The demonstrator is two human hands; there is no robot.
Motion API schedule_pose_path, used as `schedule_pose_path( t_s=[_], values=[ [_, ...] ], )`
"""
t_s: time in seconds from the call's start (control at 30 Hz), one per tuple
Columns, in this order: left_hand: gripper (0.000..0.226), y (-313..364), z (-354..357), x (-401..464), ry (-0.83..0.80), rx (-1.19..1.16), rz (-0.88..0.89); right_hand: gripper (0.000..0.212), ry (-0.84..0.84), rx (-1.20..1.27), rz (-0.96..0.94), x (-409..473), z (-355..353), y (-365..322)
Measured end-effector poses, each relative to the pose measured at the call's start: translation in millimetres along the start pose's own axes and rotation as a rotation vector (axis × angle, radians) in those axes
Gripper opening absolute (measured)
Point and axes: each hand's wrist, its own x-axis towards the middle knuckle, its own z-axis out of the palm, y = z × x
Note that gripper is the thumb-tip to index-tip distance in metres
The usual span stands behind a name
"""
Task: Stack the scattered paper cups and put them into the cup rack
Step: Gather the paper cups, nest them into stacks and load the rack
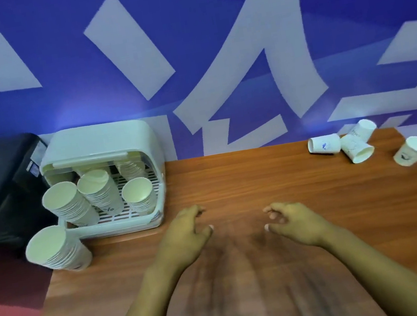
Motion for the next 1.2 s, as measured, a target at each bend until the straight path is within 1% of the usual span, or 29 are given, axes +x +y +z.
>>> schedule_pose_path(
  t_s=[0.17, 0.27, 0.37, 0.5, 0.63, 0.77, 0.87, 0.93, 1.07, 1.2],
  values=[
    [0.039, 83.0, 81.3, 11.9, -0.099, 0.039, 0.028, 0.039, 0.008, 0.069, 0.047, -32.3, -49.3, 93.7],
    [0.039, 118.5, 114.4, 16.4, -0.144, 0.04, 0.063, 0.039, 0.013, 0.055, 0.077, -42.8, -70.5, 130.9],
    [0.038, 129.9, 126.8, 19.1, -0.172, 0.071, 0.045, 0.039, 0.013, 0.067, 0.079, -42.4, -81.2, 148.9],
    [0.038, 131.6, 124.0, 38.3, -0.176, 0.1, 0.032, 0.037, 0.015, 0.077, 0.078, -39.3, -85.4, 156.7],
    [0.036, 139.6, 130.2, 69.2, -0.154, 0.058, 0.072, 0.025, 0.012, 0.042, 0.099, -39.8, -92.1, 169.7],
    [0.038, 150.3, 152.0, 92.6, -0.205, 0.061, 0.101, 0.022, 0.049, 0.054, 0.146, -28.1, -114.7, 197.1],
    [0.041, 155.4, 160.1, 100.6, -0.243, 0.081, 0.079, 0.026, 0.042, 0.046, 0.156, -18.9, -127.2, 218.0],
    [0.045, 157.9, 162.1, 109.4, -0.22, 0.102, 0.056, 0.03, 0.045, 0.034, 0.174, -8.3, -137.7, 231.8],
    [0.051, 178.4, 168.4, 136.6, -0.137, 0.167, 0.028, 0.05, 0.067, -0.031, 0.17, 17.6, -164.4, 259.6],
    [0.056, 208.0, 192.0, 176.6, -0.152, 0.261, 0.017, 0.058, 0.134, 0.003, 0.162, 48.0, -190.2, 284.8]
  ],
)
